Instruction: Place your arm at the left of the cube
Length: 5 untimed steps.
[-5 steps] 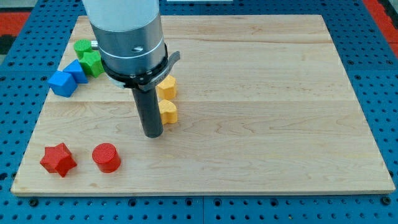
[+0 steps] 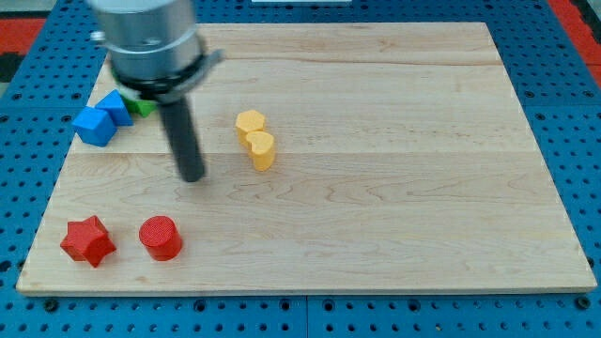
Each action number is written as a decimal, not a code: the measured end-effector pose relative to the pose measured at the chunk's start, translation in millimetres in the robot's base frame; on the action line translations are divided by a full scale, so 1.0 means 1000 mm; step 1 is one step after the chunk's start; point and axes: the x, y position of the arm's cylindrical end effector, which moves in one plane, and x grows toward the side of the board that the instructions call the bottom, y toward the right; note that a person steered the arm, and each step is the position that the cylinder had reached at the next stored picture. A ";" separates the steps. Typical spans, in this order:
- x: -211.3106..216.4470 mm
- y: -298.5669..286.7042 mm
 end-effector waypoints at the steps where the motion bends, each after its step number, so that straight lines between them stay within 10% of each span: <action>1: 0.004 -0.076; 5: -0.071 -0.145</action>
